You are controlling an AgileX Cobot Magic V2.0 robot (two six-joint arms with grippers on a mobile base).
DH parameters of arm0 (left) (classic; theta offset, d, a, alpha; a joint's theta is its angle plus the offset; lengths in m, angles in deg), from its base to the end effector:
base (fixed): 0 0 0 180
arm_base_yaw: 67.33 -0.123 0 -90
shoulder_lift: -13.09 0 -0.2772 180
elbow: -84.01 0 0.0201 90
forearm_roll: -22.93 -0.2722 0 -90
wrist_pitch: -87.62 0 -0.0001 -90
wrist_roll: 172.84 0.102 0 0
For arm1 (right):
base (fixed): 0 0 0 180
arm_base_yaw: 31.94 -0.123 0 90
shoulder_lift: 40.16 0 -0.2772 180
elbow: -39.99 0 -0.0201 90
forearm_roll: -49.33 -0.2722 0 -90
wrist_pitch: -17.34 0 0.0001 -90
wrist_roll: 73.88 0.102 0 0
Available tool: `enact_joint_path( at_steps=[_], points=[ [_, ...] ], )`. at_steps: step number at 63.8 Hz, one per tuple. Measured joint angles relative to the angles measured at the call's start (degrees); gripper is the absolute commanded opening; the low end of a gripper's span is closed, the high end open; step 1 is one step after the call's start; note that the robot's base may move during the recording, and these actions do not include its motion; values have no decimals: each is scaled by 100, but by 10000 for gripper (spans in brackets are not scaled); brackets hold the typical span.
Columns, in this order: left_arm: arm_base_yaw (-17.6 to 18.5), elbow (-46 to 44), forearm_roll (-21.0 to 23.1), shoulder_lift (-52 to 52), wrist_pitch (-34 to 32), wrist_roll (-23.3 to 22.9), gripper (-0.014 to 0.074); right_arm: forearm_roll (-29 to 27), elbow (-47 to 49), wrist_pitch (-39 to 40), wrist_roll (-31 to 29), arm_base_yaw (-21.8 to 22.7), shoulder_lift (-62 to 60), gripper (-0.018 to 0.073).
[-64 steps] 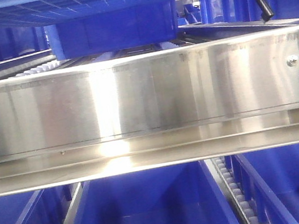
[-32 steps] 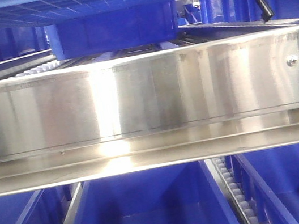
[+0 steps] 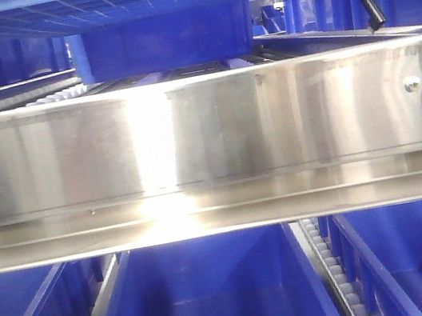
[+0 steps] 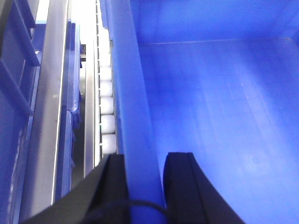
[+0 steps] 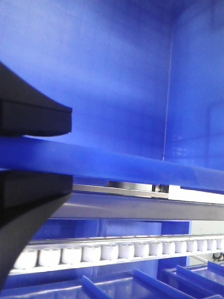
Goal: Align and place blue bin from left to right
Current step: 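Lift the blue bin up off the upper shelf rollers with both grippers, then back the base away from the shelf holding the bin aloft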
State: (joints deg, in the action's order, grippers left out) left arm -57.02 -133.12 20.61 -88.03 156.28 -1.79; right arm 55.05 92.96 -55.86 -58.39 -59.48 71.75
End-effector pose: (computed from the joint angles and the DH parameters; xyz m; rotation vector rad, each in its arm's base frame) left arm 0.3590 -0.0614 0.4633 0.0254 2.3171 -0.1195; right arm 0.3606 0.1770 0.4697 -0.2273 2.3036 0.2599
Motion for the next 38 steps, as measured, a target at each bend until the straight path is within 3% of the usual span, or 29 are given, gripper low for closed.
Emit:
enact_joint_path(
  at_steps=[38],
  points=[
    [0,0,23,0,-35,0,-15,10,0,0,0,0,-12,-78]
  ],
)
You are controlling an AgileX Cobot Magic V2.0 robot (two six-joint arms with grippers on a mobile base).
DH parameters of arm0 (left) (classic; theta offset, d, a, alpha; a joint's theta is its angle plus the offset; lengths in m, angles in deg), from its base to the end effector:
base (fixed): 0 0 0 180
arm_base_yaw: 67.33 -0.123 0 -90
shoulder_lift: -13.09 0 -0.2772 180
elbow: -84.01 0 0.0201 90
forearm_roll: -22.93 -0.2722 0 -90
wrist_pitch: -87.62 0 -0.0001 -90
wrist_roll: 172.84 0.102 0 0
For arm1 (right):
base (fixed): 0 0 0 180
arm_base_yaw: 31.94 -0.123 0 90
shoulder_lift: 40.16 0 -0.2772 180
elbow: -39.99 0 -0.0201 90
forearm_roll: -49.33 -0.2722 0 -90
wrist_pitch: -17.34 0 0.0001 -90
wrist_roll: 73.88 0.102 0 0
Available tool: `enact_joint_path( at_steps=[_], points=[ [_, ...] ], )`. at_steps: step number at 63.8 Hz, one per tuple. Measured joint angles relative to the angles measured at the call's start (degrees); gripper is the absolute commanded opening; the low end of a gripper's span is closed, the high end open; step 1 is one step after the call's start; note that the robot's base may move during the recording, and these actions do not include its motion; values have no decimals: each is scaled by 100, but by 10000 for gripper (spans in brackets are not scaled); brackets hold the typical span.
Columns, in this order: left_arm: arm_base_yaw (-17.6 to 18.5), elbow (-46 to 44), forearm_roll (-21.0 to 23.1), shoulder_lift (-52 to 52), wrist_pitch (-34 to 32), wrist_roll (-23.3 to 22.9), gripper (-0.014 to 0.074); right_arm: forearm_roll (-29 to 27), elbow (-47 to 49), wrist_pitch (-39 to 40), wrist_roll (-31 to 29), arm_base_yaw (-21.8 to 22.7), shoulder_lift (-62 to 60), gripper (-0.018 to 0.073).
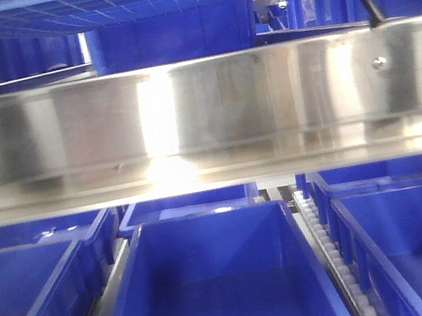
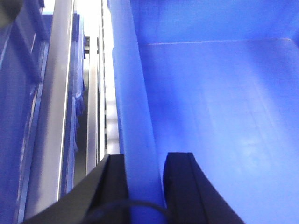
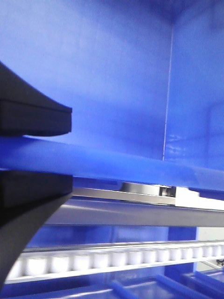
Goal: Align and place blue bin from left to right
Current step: 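Back the base away from the shelf holding the bin aloft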
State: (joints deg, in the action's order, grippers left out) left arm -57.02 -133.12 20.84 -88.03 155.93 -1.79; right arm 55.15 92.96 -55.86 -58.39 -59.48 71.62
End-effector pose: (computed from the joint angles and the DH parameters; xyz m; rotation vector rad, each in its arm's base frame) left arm 0.3594 -0.0619 0.4638 0.0257 2.3115 -0.1255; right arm 0.3599 0.1765 0.4707 -0.2267 2.3010 0.2587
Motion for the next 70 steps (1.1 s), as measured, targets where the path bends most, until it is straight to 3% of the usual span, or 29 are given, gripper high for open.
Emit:
enact_joint_path(
  at_steps=[70],
  points=[
    [0,0,13,0,-12,0,-15,11,0,0,0,-9,-18,-78]
  ],
)
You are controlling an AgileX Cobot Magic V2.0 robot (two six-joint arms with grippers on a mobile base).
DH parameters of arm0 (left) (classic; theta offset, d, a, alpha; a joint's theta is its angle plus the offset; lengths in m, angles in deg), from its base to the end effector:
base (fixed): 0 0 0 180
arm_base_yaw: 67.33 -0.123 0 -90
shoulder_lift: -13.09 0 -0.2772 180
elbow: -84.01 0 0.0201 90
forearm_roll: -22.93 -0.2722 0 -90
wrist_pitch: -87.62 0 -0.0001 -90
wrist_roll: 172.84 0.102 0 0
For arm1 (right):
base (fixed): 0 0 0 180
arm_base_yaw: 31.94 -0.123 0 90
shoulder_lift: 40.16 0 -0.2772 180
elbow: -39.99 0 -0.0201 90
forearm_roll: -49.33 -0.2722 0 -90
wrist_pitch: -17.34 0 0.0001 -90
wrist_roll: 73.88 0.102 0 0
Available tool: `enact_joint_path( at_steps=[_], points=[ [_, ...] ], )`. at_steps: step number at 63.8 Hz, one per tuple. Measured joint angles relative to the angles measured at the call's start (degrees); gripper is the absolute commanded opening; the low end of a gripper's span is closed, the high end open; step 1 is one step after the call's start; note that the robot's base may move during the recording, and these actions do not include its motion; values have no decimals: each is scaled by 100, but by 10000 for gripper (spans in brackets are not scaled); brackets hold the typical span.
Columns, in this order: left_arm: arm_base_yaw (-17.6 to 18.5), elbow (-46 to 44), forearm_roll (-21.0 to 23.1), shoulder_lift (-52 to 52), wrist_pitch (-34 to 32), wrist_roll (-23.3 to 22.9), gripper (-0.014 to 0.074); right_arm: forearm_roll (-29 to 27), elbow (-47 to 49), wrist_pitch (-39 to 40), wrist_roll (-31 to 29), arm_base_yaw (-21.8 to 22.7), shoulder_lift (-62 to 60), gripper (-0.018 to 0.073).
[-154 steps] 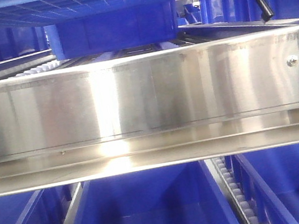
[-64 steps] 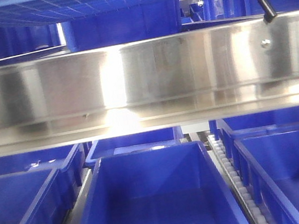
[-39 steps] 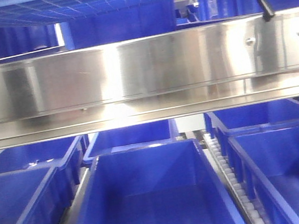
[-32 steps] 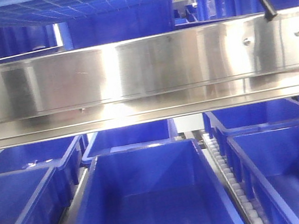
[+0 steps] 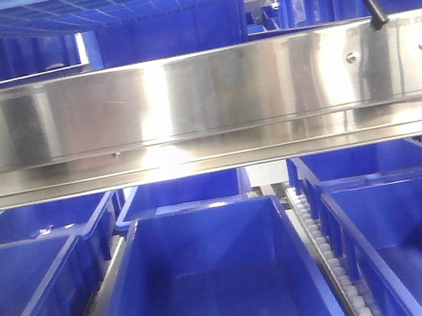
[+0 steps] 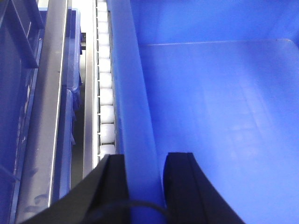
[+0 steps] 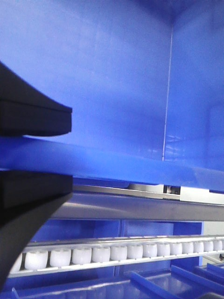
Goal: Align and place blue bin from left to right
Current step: 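Back the base away from the shelf holding the bin aloft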
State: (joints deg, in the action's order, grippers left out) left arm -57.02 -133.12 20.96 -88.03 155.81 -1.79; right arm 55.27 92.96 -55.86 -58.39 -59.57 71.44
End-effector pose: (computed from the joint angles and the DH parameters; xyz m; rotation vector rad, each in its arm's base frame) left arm 0.3595 -0.0621 0.4639 0.0258 2.3096 -0.1285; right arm 0.3588 0.1764 0.4719 -0.2276 2.2975 0.2582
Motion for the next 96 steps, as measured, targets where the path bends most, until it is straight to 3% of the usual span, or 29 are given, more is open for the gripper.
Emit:
enact_joint_path(
  at_steps=[96],
  points=[
    [0,0,-12,0,0,0,-15,0,0,0,0,0,0,-78]
  ],
)
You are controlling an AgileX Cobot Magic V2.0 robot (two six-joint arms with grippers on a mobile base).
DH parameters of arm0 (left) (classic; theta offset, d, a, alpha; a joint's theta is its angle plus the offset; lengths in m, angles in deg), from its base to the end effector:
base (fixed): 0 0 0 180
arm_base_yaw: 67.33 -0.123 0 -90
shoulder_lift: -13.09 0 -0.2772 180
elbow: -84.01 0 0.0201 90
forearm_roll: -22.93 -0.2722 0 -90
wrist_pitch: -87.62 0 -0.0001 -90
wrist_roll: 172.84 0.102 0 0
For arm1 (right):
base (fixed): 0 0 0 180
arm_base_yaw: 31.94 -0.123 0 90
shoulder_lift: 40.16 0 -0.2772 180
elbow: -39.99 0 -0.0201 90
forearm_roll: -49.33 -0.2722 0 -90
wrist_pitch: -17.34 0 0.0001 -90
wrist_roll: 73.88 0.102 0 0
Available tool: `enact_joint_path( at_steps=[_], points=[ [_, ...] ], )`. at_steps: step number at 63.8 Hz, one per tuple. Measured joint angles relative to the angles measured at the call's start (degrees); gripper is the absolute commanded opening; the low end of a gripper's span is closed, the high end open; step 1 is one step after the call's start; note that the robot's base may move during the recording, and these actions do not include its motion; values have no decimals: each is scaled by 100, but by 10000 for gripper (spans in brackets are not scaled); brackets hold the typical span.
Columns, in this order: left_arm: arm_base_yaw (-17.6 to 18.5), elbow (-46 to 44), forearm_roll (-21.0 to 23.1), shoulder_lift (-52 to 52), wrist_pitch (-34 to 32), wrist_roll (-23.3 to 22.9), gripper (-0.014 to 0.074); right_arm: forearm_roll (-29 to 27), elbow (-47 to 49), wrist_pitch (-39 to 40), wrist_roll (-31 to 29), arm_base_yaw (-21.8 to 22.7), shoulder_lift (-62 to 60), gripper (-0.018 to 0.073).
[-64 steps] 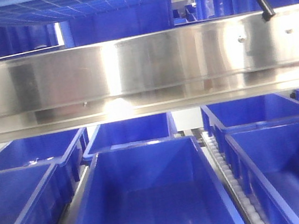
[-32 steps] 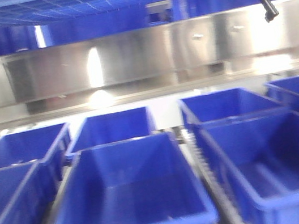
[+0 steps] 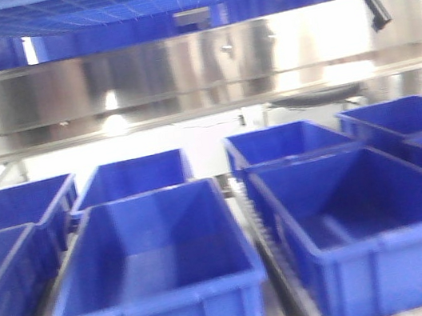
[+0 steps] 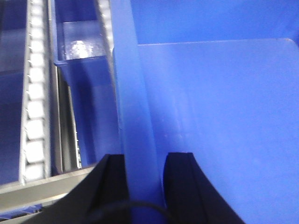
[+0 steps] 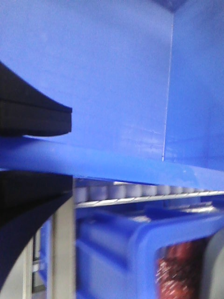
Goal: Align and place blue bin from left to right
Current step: 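Back the base away from the shelf holding the bin aloft, then turn the base away from the rack while carrying the blue bin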
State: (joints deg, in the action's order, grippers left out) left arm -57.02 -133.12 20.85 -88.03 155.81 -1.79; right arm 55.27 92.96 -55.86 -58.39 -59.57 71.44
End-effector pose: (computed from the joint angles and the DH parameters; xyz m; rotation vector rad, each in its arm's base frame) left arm 0.3595 -0.0619 0.4639 0.0257 2.3094 -0.1261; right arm 0.3588 0.1764 0.4719 -0.2276 2.2975 0.2582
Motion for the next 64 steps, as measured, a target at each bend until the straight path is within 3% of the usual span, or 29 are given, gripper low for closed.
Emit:
enact_joint_path(
  at_steps=[64],
  points=[
    [0,0,-13,0,11,0,-15,-9,0,21,0,0,0,-78]
  ],
)
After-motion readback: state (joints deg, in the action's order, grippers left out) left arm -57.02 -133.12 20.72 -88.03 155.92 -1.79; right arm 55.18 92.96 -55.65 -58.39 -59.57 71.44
